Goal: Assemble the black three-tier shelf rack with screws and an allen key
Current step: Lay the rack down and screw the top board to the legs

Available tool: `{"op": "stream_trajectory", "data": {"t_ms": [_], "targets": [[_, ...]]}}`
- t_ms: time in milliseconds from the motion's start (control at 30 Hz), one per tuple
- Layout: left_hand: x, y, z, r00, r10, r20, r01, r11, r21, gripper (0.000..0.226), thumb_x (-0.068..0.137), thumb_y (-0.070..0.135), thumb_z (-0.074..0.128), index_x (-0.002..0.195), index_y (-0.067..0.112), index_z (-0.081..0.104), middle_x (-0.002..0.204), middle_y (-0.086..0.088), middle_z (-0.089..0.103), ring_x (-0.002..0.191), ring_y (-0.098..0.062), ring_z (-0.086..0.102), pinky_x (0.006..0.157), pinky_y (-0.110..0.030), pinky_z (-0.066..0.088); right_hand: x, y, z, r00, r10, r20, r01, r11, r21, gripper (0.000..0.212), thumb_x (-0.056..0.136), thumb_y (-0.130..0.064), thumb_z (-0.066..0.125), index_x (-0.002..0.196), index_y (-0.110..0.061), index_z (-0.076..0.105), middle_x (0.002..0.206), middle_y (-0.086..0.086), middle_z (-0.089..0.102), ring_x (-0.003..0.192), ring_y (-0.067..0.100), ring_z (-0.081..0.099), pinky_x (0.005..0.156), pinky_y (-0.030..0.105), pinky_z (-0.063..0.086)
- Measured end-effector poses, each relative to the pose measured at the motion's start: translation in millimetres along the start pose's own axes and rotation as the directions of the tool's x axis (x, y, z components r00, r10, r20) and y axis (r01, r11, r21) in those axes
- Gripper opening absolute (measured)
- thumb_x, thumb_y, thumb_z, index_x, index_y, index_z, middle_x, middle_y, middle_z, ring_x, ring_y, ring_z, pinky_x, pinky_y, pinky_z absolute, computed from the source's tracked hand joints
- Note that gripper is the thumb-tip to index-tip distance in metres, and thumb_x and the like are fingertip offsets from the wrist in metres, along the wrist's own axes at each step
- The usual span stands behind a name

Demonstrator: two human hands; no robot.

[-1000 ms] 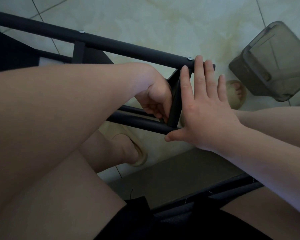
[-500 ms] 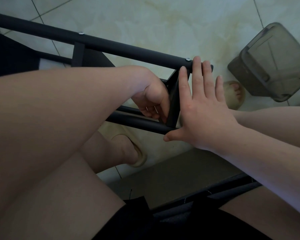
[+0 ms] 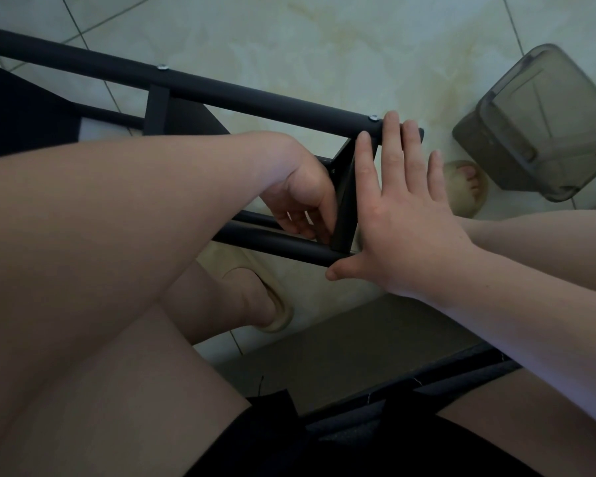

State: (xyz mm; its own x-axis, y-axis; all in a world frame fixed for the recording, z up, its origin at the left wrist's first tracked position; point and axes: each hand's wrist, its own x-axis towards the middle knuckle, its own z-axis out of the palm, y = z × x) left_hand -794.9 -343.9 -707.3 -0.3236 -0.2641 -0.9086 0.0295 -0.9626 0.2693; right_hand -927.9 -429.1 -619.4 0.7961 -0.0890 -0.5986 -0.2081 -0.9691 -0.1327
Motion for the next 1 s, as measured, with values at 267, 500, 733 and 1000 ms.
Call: {"op": "stream_trajectory", "data": {"t_ms": [267, 500, 733, 1000], "targets": [[-0.3, 2.0, 1.7, 0.999, 0.032, 0.016, -0.032, 0.999, 0.001, 0.021, 0.09, 0.008, 0.062, 0.111, 0.009, 0.065, 0.08, 0.002, 0.067, 0.074, -0.012, 0.057, 0.072, -0.024, 0.044, 0.2, 0.3, -0.4, 1.0, 0.0, 0.003, 0.0, 1.0, 0.007, 0.158, 0.059, -0.079, 0.077, 0.154, -0.005, -0.026, 0.159, 0.024, -0.035, 0.149, 0.043, -0.029, 0.122, 0.061, -0.007], [0.5, 1.4, -0.5, 1.0, 0.027, 0.001, -0.027, 1.0, -0.014, 0.02, 0.089, 0.008, 0.063, 0.108, 0.011, 0.068, 0.078, 0.002, 0.067, 0.07, -0.012, 0.057, 0.07, -0.025, 0.049, 0.4, -0.3, -0.8, 1.0, -0.002, 0.009, 0.002, 1.0, 0.017, 0.158, 0.059, -0.078, 0.078, 0.155, -0.005, -0.025, 0.159, 0.025, -0.035, 0.148, 0.044, -0.03, 0.123, 0.061, -0.006], [0.7, -1.7, -1.1, 0.999, 0.019, 0.026, -0.019, 1.0, -0.008, 0.005, 0.087, 0.011, 0.066, 0.088, 0.014, 0.07, 0.07, 0.005, 0.068, 0.06, -0.008, 0.054, 0.063, -0.021, 0.047, 0.2, -1.1, -2.4, 1.0, -0.001, 0.012, 0.001, 1.0, 0.02, 0.158, 0.06, -0.077, 0.079, 0.155, -0.005, -0.025, 0.158, 0.025, -0.035, 0.148, 0.044, -0.03, 0.123, 0.061, -0.007], [-0.2, -0.5, 0.3, 0.998, 0.039, 0.043, -0.038, 0.999, -0.029, 0.012, 0.091, 0.003, 0.059, 0.091, 0.012, 0.068, 0.07, 0.003, 0.066, 0.065, -0.009, 0.055, 0.068, -0.021, 0.045, -1.2, -1.4, -2.5, 1.0, -0.002, 0.018, 0.002, 1.0, 0.028, 0.157, 0.061, -0.076, 0.079, 0.155, -0.005, -0.025, 0.158, 0.025, -0.036, 0.148, 0.044, -0.031, 0.123, 0.06, -0.006]]}}
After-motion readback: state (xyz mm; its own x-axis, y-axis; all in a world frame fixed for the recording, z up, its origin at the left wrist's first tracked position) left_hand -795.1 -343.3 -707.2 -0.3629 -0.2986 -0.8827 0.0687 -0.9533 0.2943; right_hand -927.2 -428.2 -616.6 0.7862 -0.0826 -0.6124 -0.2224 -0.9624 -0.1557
